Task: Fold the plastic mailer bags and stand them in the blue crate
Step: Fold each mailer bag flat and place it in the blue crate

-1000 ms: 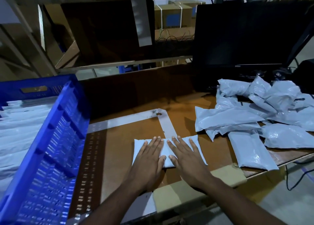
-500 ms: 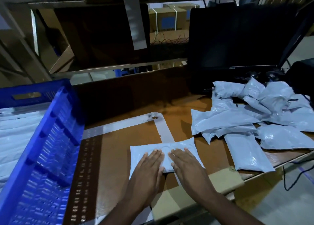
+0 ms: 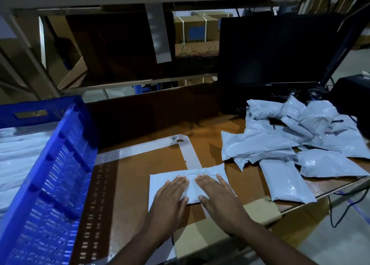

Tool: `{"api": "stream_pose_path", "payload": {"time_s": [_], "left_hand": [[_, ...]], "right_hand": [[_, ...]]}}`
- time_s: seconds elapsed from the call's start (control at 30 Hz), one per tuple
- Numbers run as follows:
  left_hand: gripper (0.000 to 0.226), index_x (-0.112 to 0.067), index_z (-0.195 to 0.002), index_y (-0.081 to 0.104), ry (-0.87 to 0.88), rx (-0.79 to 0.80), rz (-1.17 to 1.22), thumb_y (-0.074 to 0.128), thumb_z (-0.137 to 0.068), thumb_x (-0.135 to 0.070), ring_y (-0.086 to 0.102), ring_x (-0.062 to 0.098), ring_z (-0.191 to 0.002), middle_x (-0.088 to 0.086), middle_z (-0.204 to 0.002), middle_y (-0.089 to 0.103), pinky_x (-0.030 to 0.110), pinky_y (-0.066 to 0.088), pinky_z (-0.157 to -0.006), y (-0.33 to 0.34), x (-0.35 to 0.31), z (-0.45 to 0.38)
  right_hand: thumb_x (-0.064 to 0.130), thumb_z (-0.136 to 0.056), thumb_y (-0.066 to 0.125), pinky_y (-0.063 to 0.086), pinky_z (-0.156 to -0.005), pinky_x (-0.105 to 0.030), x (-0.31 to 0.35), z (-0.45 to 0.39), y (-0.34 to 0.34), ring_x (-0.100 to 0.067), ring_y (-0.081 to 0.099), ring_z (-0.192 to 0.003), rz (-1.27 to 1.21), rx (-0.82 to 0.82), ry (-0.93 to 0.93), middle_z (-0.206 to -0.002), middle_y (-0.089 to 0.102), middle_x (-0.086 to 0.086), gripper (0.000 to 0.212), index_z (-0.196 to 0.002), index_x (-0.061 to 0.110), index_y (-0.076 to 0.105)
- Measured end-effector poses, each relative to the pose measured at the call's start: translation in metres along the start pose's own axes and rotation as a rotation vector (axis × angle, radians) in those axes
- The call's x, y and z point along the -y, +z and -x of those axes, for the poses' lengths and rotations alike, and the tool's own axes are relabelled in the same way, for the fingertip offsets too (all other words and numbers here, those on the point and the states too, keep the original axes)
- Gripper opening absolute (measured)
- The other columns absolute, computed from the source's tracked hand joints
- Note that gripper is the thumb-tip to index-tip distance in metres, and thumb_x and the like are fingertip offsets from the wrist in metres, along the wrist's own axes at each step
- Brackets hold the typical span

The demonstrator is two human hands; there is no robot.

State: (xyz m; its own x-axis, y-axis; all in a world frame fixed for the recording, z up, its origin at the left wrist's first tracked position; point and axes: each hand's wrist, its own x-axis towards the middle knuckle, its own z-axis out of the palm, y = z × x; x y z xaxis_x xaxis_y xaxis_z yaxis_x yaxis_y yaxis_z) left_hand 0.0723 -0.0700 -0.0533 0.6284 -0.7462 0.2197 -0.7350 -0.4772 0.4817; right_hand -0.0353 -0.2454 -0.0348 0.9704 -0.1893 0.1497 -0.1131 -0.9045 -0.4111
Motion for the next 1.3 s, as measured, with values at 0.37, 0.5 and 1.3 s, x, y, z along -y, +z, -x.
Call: {"api": "stream_pose_path", "payload": {"time_s": [0.37,0.5,1.3], "left_hand": [[0.046,-0.043,-0.119,0.05,-0.169,-0.061,-0.126,0.044,-0.086,-0.074,0.041,0.004,-0.112,-0.024,-0.119,0.043,0.03,0.041,-0.09,-0.015,0.022,0.009],[0.039,-0.043,-0.117,0.05,-0.193,-0.06,-0.159,0.049,-0.088,-0.07,0.043,0.004,-0.111,-0.023,-0.118,0.044,0.031,0.041,-0.091,-0.014,0.019,0.012],[0.069,-0.026,-0.163,0.009,-0.03,0.204,-0.265,-0.005,-0.1,-0.051,-0.011,-0.001,-0.153,-0.011,-0.169,0.001,0.034,-0.006,-0.127,-0.008,0.002,-0.013]], "right_hand": [[0.015,-0.098,0.056,0.05,-0.089,-0.025,-0.02,0.003,0.006,-0.008,0.055,-0.112,0.111,-0.239,0.1,-0.119,0.062,0.007,0.024,-0.119,0.021,0.066],[0.019,-0.099,0.053,0.048,-0.096,-0.025,-0.021,0.01,0.012,-0.012,0.056,-0.12,0.137,-0.23,0.117,-0.126,0.063,0.005,0.029,-0.124,0.019,0.067],[0.035,-0.1,0.034,0.025,-0.117,-0.038,-0.002,-0.024,0.03,-0.018,0.057,-0.129,0.335,-0.054,-0.072,-0.137,0.062,-0.002,0.047,-0.133,0.021,0.065]]}}
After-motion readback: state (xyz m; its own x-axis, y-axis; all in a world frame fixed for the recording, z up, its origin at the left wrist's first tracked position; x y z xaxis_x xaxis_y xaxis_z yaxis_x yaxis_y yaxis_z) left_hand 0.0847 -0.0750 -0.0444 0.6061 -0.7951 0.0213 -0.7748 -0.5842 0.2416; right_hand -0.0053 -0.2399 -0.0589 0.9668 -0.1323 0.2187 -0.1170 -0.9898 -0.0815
